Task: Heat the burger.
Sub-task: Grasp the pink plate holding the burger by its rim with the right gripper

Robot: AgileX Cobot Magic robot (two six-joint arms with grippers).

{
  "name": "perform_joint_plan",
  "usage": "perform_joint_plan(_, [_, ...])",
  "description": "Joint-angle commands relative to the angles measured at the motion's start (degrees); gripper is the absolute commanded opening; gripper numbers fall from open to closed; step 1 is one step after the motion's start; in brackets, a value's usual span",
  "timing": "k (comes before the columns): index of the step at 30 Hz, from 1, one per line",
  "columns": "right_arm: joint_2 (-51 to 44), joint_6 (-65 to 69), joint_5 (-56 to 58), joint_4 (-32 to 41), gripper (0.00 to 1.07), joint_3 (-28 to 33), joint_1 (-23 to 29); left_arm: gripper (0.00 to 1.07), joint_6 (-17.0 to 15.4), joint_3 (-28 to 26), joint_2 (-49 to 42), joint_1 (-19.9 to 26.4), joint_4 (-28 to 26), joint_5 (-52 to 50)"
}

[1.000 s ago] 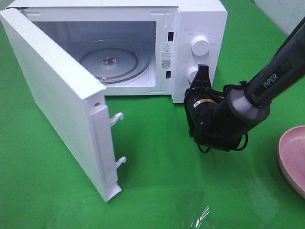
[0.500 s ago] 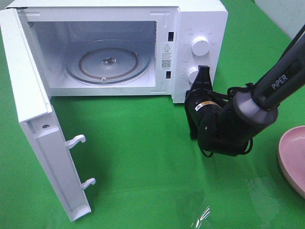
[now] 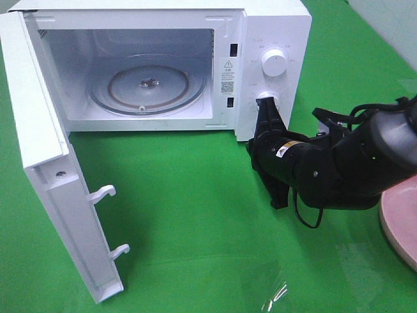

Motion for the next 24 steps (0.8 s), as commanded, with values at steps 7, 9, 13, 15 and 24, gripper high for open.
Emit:
perform_joint_plan(7, [-8.7, -23.4, 16.3, -2.8, 0.02, 0.5, -0.8, 0.99, 0.0, 0.1, -0.7, -0.2, -0.2, -0.3])
perform_joint_plan(9, [-10.1, -27.6, 20.7, -3.6, 0.03, 0.2, -1.7, 0.99, 0.0, 0.1, -0.7, -0.2, -0.2, -0.3])
perform_joint_plan(13, [-13.2, -37.7, 29.8, -4.5, 0.04, 0.2, -4.6, 0.99, 0.0, 0.1, -0.7, -0.2, -0.2, -0.3])
perform_joint_plan(15, [-13.8, -39.9, 31.9, -4.5, 0.04, 0.2, -5.3, 0.99, 0.0, 0.1, -0.7, -0.2, -0.2, -0.3])
perform_joint_plan(24, [-17.5, -51.9, 48.2, -11.8, 0.08, 0.2, -9.8, 0.99, 0.0, 0.1, -0.7, -0.2, -0.2, -0.3])
